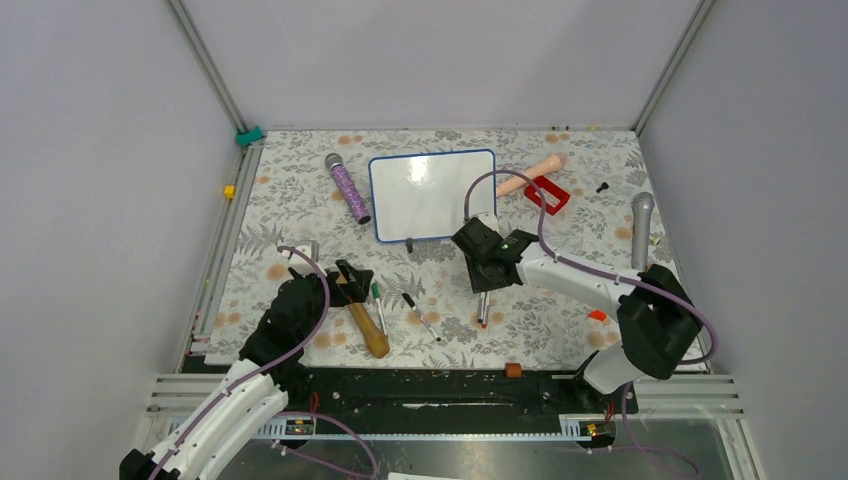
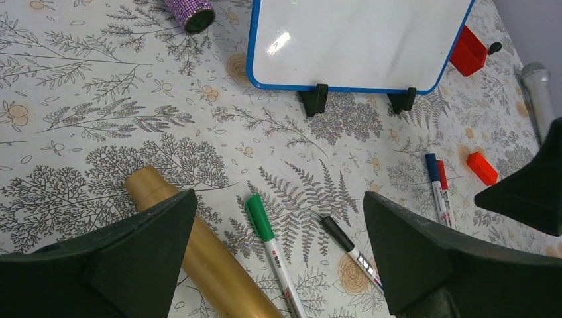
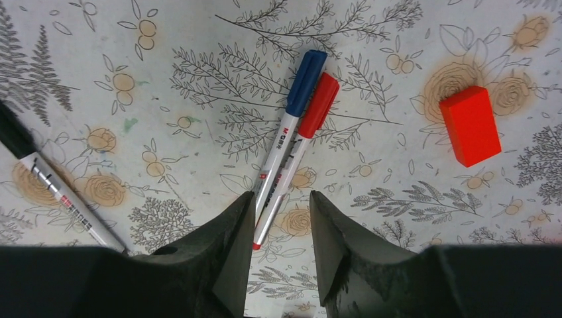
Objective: Write a sentence on the whiteboard
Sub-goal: Pick up the whiteboard marker from the center of the board.
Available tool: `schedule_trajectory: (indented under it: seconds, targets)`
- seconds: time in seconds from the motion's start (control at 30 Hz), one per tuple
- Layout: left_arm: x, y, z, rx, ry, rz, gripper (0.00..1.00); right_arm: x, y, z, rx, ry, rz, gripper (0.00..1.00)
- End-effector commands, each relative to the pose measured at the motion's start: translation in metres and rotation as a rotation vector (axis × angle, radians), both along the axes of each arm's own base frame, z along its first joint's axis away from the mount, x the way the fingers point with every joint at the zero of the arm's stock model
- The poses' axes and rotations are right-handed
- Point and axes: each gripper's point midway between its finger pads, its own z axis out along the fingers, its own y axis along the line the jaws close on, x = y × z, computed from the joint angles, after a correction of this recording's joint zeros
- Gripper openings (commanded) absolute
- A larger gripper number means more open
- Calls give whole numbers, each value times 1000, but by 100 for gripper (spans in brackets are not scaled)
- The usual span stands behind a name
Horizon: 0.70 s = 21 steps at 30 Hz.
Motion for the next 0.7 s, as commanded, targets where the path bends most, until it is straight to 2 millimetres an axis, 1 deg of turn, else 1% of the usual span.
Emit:
schedule_trajectory:
  seconds: [0.0, 0.2, 0.4, 0.57, 0.67]
  targets:
    - [4, -8, 22, -27, -56, -29, 99, 3, 11, -11, -12, 47, -6, 42]
    - [4, -8, 21, -26, -54, -30, 99, 4, 15, -29, -13, 64, -15, 41]
    - [4, -9, 21, -29, -50, -33, 99, 2, 18, -61, -56, 133, -11, 40]
    - [5, -9, 21, -25, -46, -33, 99, 1, 18, -66, -22, 143, -25, 37]
    - [5, -9, 21, -25, -46, -31, 99, 2, 18, -65, -24, 141, -23, 27]
